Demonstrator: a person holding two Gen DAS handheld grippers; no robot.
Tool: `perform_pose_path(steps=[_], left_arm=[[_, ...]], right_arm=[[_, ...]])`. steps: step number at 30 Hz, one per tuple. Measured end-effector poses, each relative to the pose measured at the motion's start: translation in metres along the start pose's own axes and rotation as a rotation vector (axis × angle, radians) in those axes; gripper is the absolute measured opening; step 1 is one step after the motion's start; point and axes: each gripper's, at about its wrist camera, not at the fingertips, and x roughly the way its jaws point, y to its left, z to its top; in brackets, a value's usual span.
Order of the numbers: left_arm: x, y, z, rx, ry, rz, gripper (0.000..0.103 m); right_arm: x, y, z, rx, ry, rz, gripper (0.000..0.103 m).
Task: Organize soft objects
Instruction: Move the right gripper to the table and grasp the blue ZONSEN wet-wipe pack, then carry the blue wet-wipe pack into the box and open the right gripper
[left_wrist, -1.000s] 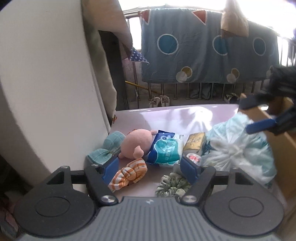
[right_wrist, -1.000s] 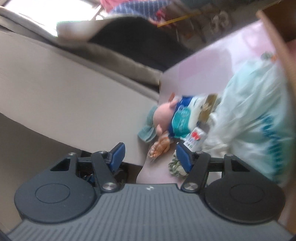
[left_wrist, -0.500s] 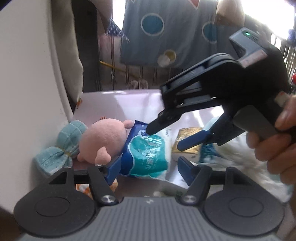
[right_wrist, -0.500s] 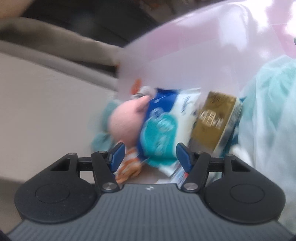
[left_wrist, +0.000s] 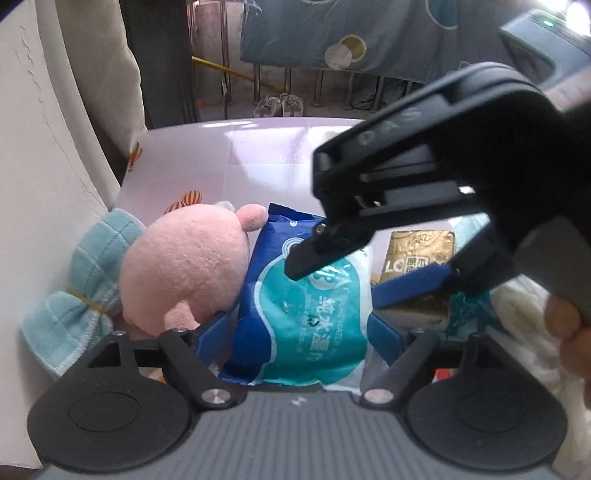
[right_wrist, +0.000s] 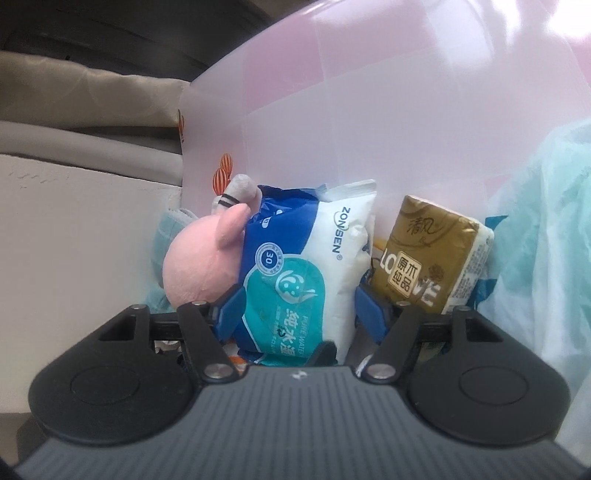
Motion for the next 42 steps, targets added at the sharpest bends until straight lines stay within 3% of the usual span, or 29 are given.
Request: perform_pose_path(steps=[8, 14, 16, 18, 23, 34, 38, 42], left_arm=[[0.014, -0.005, 0.004, 0.017, 0.055, 0.001, 0.086], [0.014, -0.009, 0.005, -0.005, 0.057, -0.015, 0.076], [0.012, -0.011, 0.005, -0.008, 0.057, -0.008, 0.075], [0.010, -0.012, 0.006, -0.012, 0.059, 0.007, 0.074], [-0.008, -0.012, 0.004, -0.031, 0.056, 0.007, 0.074], [-0.099, -0.040, 0.011, -0.011, -0.077, 0.056, 0.074], [-0.138, -0.068, 0.014, 0.029, -0.133, 0.067, 0.074], [-0.168, -0.108, 0.020, 0.070, -0.165, 0.016, 0.074]], right_arm=[[0.006, -0.003, 0.003, 0.037, 0.009, -0.005, 0.066], [0.015, 0.000, 0.000, 0.021, -0.002, -0.002, 0.072], [0.013, 0.000, -0.002, 0.008, -0.014, 0.007, 0.069], [0.009, -0.002, -0.005, 0.000, -0.017, 0.010, 0.056], [-0.006, -0.009, -0.015, 0.001, -0.019, 0.053, 0.046], [-0.097, 0.005, -0.046, -0.068, -0.108, 0.193, 0.046], [-0.143, -0.004, -0.061, -0.072, -0.144, 0.271, 0.047], [-0.200, -0.031, -0.076, -0.058, -0.202, 0.322, 0.047]])
